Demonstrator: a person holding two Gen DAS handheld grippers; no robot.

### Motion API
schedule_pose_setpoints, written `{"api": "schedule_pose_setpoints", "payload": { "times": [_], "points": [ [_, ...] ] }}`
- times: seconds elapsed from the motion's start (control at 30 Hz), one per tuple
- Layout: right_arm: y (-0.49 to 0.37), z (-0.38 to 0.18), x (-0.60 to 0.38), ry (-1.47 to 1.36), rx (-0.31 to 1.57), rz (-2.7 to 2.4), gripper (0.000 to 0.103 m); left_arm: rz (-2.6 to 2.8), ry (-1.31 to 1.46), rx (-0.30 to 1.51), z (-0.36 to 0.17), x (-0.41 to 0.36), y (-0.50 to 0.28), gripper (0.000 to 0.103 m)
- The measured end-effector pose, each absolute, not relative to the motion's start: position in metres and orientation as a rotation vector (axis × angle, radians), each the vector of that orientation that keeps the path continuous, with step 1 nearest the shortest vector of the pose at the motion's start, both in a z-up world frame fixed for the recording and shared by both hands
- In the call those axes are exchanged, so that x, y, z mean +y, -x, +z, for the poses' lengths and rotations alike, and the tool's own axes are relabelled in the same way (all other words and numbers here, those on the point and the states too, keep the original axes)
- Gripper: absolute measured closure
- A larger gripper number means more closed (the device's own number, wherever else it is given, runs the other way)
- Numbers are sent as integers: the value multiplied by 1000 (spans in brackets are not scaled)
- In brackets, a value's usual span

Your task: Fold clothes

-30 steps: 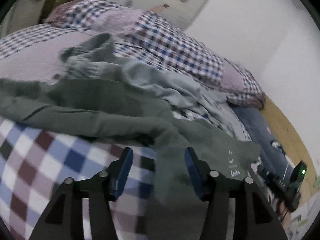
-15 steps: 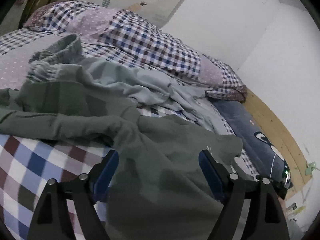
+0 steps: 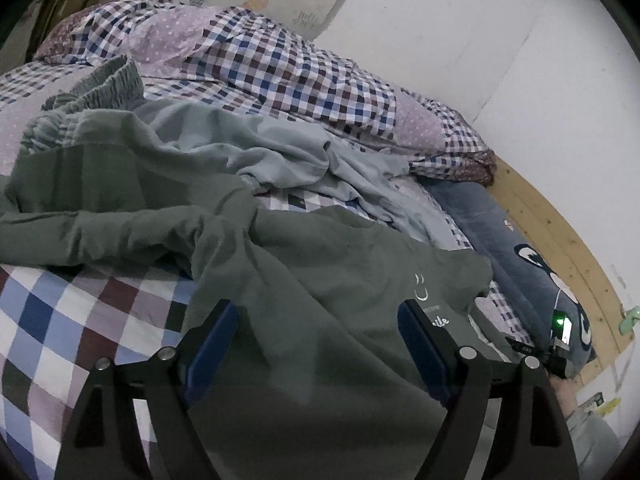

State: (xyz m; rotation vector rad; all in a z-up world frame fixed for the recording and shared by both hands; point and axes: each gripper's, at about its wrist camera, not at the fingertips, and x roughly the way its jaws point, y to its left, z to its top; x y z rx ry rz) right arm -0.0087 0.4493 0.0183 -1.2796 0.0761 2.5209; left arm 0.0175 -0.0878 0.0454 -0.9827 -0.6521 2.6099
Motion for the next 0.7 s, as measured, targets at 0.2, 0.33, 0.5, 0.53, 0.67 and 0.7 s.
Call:
{"api": "schedule_pose_setpoints", "payload": {
  "times": [0.2, 0.33, 0.5, 0.53, 0.67, 0.7],
  "points": [
    [5, 47, 474, 1172, 51, 2511, 101, 2616, 978, -654, 45, -88, -16, 17],
    [8, 86, 511, 1083, -20, 2439, 101, 2620, 977, -665, 45, -91, -15, 17],
    [5, 154, 560, 946, -94, 2346, 101, 2616, 977, -696, 44, -95, -13, 17],
    [5, 167, 569, 924, -105, 2332, 101, 2615, 977, -701, 44, -96, -13, 17],
    [11, 189, 584, 927, -194, 2270, 101, 2609, 974, -716, 44, -97, -12, 17],
    [15, 189, 586, 942, -217, 2253, 101, 2607, 974, -716, 44, -97, -12, 17]
  ]
}}
